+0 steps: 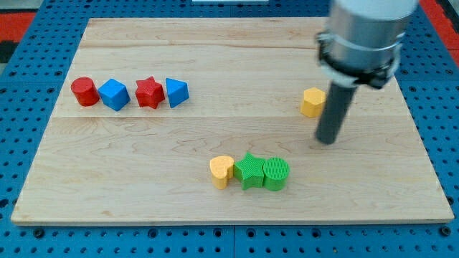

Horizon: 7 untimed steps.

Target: Move yellow hexagon into the group of blocks

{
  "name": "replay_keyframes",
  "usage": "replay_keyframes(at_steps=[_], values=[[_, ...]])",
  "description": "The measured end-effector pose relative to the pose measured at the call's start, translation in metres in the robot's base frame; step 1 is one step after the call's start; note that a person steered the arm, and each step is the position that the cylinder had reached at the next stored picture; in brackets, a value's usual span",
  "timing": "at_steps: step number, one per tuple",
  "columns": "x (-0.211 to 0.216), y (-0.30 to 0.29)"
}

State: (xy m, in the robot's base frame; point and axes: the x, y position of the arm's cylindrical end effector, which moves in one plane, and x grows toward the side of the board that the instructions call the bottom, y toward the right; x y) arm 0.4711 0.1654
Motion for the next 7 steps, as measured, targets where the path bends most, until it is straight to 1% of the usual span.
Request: replay_keyframes(at_steps=[1, 3, 4, 5, 6, 7], values=[[-0.053, 0.003], [-0.061, -0.083], [-0.084, -0.080], [-0.083, -0.100], [-0.073, -0.102], [-0.071, -0.103]])
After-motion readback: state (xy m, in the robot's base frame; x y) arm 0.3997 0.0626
